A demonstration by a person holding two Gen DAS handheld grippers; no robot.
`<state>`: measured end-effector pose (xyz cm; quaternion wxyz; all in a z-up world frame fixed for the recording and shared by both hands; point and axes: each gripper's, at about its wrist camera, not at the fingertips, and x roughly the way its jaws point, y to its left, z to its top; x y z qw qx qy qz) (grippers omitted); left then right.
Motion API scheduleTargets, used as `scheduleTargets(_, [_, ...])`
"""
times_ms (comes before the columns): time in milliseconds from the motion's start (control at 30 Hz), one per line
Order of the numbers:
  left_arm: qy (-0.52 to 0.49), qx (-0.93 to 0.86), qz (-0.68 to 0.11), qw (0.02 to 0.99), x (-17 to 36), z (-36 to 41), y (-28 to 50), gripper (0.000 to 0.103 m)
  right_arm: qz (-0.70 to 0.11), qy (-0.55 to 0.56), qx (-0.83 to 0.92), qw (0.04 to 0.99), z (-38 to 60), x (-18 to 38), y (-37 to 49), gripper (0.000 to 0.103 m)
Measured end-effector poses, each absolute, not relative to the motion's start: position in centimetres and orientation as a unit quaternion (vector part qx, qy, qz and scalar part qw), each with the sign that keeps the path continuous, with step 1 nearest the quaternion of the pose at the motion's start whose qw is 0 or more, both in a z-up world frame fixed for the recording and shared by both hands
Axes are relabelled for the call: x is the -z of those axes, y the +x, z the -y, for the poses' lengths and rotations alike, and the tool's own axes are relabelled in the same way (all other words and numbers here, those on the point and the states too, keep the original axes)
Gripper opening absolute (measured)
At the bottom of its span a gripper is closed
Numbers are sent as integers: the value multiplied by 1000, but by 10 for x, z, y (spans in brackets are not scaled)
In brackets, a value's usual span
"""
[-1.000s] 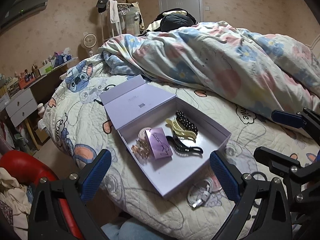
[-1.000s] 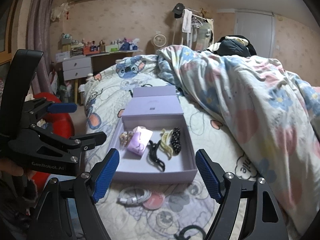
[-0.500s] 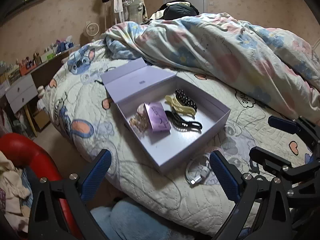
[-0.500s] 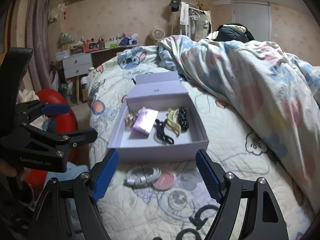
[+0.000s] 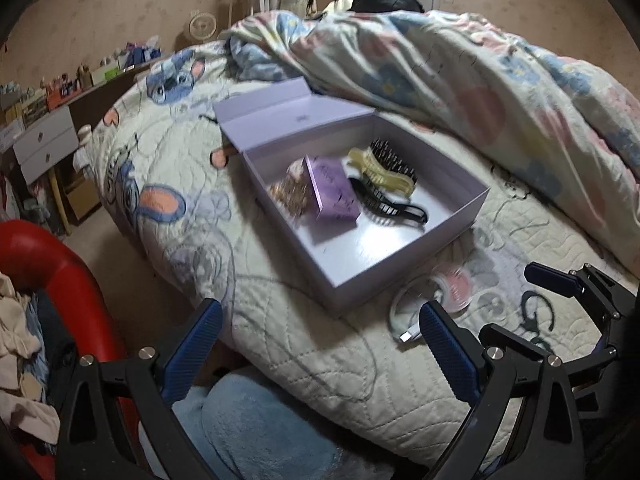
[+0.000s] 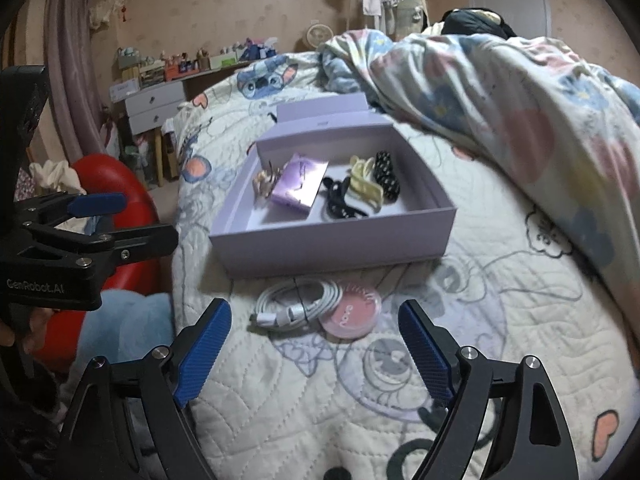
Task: Organize rigid objects
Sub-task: 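Grasp the white coiled cable with the right gripper while the left gripper grasps the pink blush compact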
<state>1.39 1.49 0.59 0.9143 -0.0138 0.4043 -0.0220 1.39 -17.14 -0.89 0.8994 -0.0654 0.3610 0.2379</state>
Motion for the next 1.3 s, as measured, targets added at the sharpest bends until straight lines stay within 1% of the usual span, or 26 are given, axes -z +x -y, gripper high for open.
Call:
scheduleTargets(167, [-35, 27, -425, 904, 12, -23, 22, 100, -374, -87, -244, 891, 160, 28, 25, 86])
scheduleTargets(367, [-29, 20, -434, 900, 21, -27, 34, 100, -390, -115, -252, 878, 143, 49, 41, 88])
scheduleTargets(833, [-41, 12, -450, 892, 36, -40, 55, 100, -390, -200, -253, 863, 109, 75, 57, 90])
scheduleTargets(900, [-38, 11, -450, 892, 37, -40, 55, 100, -388, -207, -249, 863, 107, 76, 56, 89])
scheduleTargets(933, [-37, 11, -450, 892, 38, -40, 55, 100, -387, -208, -251, 862, 107, 76, 56, 83])
scheduleTargets(1100, [-37, 11, -455, 890, 40, -39, 54, 100, -375, -218, -262, 862, 108, 75, 50, 80])
scheduleTargets(1300, [-41, 14, -455, 890, 38, -36, 46, 100, -378, -195, -263, 866, 119, 68, 49, 80])
